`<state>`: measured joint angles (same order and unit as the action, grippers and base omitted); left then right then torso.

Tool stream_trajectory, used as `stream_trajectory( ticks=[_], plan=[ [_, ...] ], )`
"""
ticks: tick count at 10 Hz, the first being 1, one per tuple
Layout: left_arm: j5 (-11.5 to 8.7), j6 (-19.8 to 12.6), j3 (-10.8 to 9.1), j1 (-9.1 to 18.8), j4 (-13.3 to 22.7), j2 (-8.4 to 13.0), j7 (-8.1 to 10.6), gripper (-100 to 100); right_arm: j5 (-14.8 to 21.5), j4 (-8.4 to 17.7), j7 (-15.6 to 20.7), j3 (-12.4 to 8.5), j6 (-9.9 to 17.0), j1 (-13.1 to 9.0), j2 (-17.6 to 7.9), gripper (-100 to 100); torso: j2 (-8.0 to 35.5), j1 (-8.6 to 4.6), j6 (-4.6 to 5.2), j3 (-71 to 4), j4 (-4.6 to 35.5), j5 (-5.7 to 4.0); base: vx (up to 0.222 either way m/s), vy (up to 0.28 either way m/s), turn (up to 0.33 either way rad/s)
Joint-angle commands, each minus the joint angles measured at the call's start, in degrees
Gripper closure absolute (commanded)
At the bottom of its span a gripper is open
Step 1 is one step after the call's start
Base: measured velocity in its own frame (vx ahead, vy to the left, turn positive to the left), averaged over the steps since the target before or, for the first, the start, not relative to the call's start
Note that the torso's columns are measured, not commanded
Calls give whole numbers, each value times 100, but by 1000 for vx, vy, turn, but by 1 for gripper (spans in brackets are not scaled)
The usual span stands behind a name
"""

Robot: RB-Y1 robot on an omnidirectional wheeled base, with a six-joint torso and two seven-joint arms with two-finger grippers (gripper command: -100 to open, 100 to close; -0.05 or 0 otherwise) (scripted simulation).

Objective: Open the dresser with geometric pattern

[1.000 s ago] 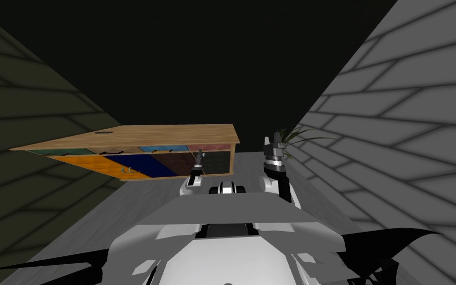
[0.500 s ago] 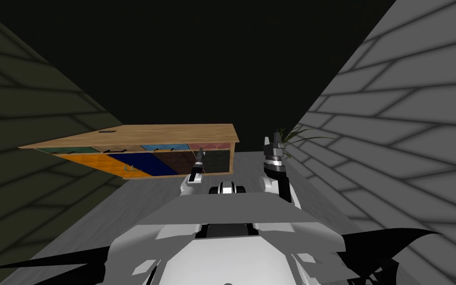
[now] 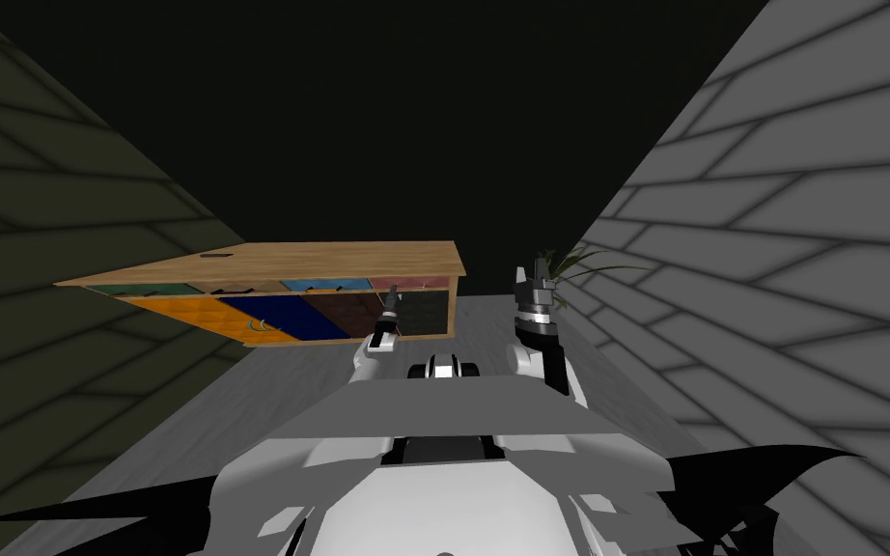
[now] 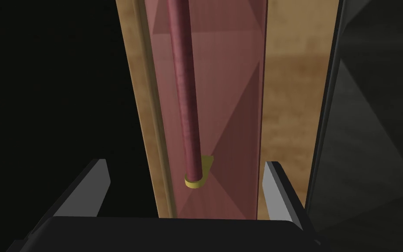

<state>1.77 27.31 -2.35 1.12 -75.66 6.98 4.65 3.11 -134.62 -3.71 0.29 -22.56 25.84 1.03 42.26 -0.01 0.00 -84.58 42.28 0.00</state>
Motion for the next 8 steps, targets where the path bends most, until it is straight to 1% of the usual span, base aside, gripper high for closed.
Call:
stream_trajectory(
  ticks=[1, 2, 3, 4, 5, 6, 7, 8],
  plan=[
    [8, -323, -7, 122, -50, 40, 33, -100, 0, 0, 0, 0, 0, 0, 0, 0, 1, 1, 0, 0, 0, 0, -44, -8, 8],
    [10, -390, -8, 148, -60, 45, 40, -100, 0, 0, 0, 0, 0, 0, 0, 0, 4, 1, 0, 2, 1, 0, -39, -12, 6],
    [8, -322, -8, 132, -42, 38, 32, -100, 0, 0, 0, 0, 0, 0, 0, 0, 3, 0, 0, 2, 1, 0, -16, -6, 1],
    [-1, -511, -31, 223, -123, 69, 51, -100, 0, 0, 0, 0, 0, 0, 0, 0, -3, 2, 0, -1, -1, 0, 38, -5, -10],
    [-5, -583, -40, 261, -157, 82, 59, -100, 0, 0, 0, 0, 0, 1, 0, 0, -17, 2, 1, -10, -4, 0, 79, -14, -12],
    [-1, -519, -35, 242, -127, 70, 49, -100, 0, 0, 0, 0, 0, 1, 0, 0, -22, -2, 0, -14, -6, 0, 39, -8, -1],
    [7, -367, -12, 148, -55, 42, 36, 100, 0, -1, 0, 0, 0, 1, 0, 0, 0, 1, -1, -2, -2, 0, -46, 2, 15],
    [6, -473, -17, 165, -132, 48, 41, 100, 0, 0, 0, 0, 0, 0, 0, 0, 32, 5, -1, 19, 7, 2, -34, 0, 10]
  ],
)
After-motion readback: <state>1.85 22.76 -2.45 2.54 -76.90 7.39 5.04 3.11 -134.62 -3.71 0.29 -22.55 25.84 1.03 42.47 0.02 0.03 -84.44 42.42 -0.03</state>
